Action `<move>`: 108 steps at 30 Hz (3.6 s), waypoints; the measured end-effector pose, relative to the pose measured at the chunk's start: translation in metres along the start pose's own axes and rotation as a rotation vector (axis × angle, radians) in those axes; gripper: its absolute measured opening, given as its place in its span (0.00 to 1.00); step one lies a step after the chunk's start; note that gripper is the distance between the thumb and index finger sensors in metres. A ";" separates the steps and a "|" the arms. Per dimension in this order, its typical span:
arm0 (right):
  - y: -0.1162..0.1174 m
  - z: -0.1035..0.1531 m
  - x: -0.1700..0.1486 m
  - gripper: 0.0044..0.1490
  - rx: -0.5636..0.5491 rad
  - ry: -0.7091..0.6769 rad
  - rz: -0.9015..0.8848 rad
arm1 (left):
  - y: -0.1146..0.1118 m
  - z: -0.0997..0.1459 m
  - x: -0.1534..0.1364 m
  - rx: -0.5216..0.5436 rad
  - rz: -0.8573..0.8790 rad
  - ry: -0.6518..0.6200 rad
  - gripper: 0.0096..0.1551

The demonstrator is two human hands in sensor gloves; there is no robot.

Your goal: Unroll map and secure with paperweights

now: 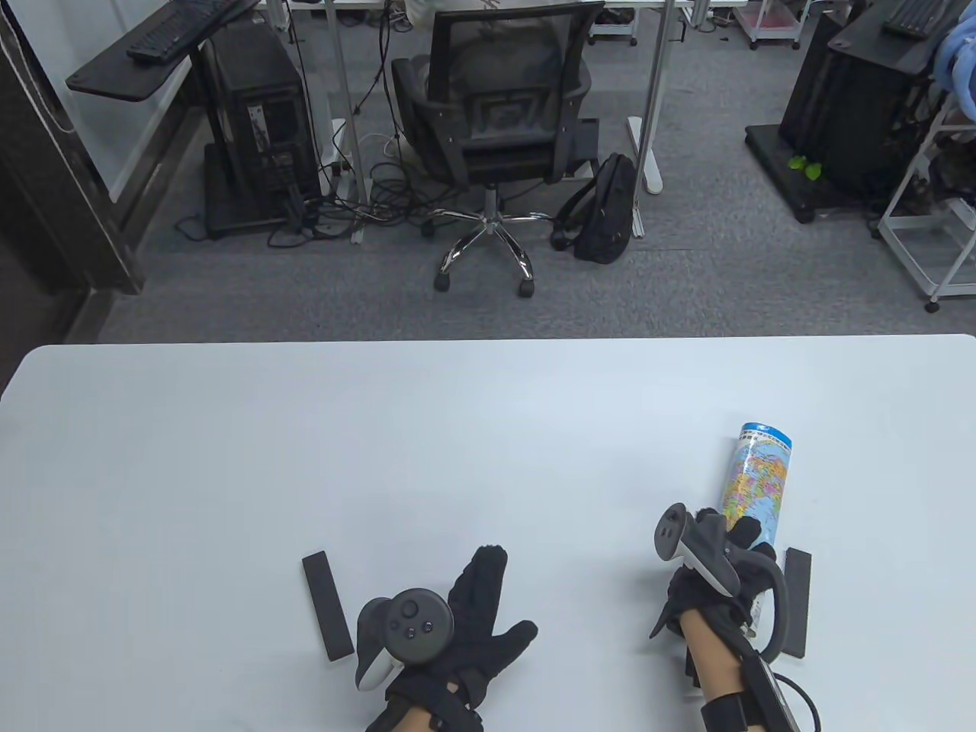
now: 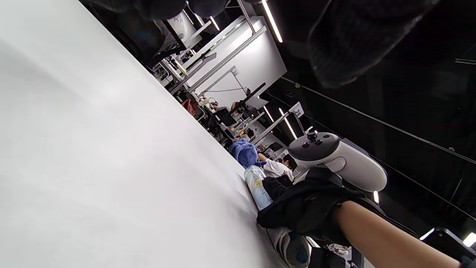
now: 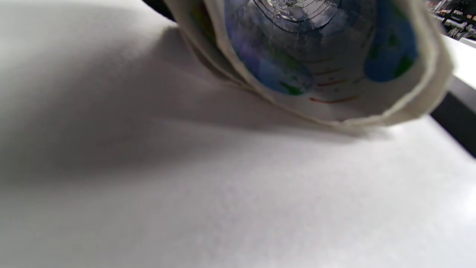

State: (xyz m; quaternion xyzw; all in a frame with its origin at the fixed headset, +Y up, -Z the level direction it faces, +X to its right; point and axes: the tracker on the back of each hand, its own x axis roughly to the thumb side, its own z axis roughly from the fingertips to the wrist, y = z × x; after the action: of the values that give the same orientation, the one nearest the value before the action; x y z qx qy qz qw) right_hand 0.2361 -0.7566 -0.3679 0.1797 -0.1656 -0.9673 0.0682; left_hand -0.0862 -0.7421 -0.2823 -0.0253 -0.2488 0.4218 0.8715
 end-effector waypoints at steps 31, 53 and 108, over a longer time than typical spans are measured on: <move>-0.067 0.101 -0.015 0.42 -0.521 -0.469 -0.641 | 0.001 0.002 0.001 0.057 0.069 -0.009 0.53; -0.001 0.127 0.040 0.41 -0.020 -0.943 -1.439 | -0.035 -0.001 -0.022 -0.053 0.711 0.204 0.48; 0.014 0.112 0.041 0.41 0.098 -0.969 -1.234 | -0.033 -0.005 -0.010 -0.010 0.551 0.182 0.46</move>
State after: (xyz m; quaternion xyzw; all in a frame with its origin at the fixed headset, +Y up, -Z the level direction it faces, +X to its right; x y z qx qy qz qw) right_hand 0.1573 -0.7442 -0.2781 -0.2000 -0.0899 -0.7924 -0.5692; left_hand -0.0653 -0.7701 -0.2823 -0.1338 -0.1555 0.6375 0.7427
